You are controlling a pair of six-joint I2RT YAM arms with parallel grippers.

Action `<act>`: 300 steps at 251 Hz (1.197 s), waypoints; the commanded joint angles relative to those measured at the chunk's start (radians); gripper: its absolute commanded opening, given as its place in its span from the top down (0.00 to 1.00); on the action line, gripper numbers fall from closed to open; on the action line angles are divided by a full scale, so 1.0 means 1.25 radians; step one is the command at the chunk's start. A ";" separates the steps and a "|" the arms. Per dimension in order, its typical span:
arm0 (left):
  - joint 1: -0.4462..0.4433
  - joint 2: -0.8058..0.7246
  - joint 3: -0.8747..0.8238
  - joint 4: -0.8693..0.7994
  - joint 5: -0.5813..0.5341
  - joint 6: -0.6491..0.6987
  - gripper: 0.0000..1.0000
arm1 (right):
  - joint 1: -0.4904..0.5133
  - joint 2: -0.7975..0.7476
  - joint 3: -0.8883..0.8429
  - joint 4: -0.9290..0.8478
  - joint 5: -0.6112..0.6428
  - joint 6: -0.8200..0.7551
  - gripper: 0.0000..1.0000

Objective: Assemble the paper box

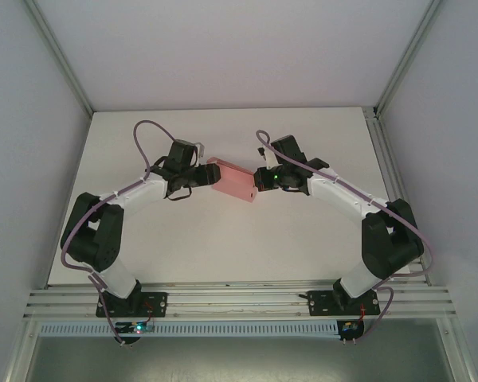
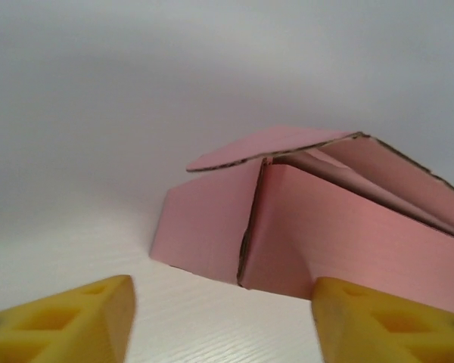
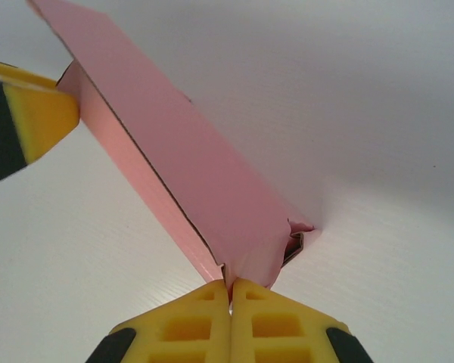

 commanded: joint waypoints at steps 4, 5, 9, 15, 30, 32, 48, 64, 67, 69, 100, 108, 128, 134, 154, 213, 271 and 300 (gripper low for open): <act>0.003 0.035 0.021 0.013 0.040 0.012 0.50 | -0.006 0.040 0.017 -0.092 -0.052 0.000 1.00; 0.003 0.033 0.021 0.012 0.040 0.013 0.50 | -0.007 0.040 0.018 -0.092 -0.054 0.001 1.00; 0.003 0.038 0.022 0.008 0.040 0.014 0.52 | -0.008 0.043 0.023 -0.092 -0.060 0.004 1.00; 0.003 0.043 0.025 0.003 0.042 0.019 0.53 | -0.011 0.048 0.032 -0.090 -0.069 0.006 1.00; 0.003 0.053 0.029 -0.004 0.046 0.022 0.55 | -0.018 0.062 0.057 -0.089 -0.107 0.016 1.00; 0.003 0.054 0.029 -0.005 0.046 0.023 0.55 | -0.020 0.063 0.060 -0.089 -0.113 0.018 1.00; 0.003 0.065 0.031 -0.016 0.052 0.026 0.57 | -0.030 0.076 0.078 -0.078 -0.155 0.041 1.00; 0.003 0.076 0.031 -0.025 0.054 0.025 0.58 | -0.040 0.086 0.093 -0.070 -0.180 0.063 1.00; 0.003 0.077 0.032 -0.026 0.054 0.024 0.59 | -0.042 0.087 0.094 -0.068 -0.184 0.068 1.00; 0.003 0.078 0.031 -0.027 0.054 0.025 0.59 | -0.043 0.087 0.095 -0.067 -0.187 0.069 1.00; 0.003 0.089 0.029 -0.027 0.072 0.021 0.62 | -0.064 0.091 0.104 -0.043 -0.215 0.111 1.00; 0.003 0.092 0.032 -0.030 0.075 0.020 0.63 | -0.070 0.090 0.103 -0.033 -0.223 0.124 1.00; 0.002 0.095 0.034 -0.036 0.077 0.020 0.63 | -0.082 0.094 0.108 -0.017 -0.251 0.148 1.00; 0.002 0.095 0.035 -0.037 0.076 0.020 0.63 | -0.086 0.097 0.104 -0.002 -0.278 0.159 1.00; 0.001 0.098 0.042 -0.045 0.072 0.022 0.63 | -0.096 0.103 0.097 0.045 -0.326 0.197 1.00; 0.000 0.098 0.044 -0.063 0.064 0.022 0.62 | -0.102 0.112 0.104 0.028 -0.321 0.200 1.00; -0.001 0.087 0.047 -0.078 0.058 0.008 0.61 | -0.089 0.100 0.092 -0.091 -0.212 0.055 1.00; -0.001 0.082 0.055 -0.093 0.064 0.008 0.58 | -0.074 0.110 0.087 -0.114 -0.144 0.011 1.00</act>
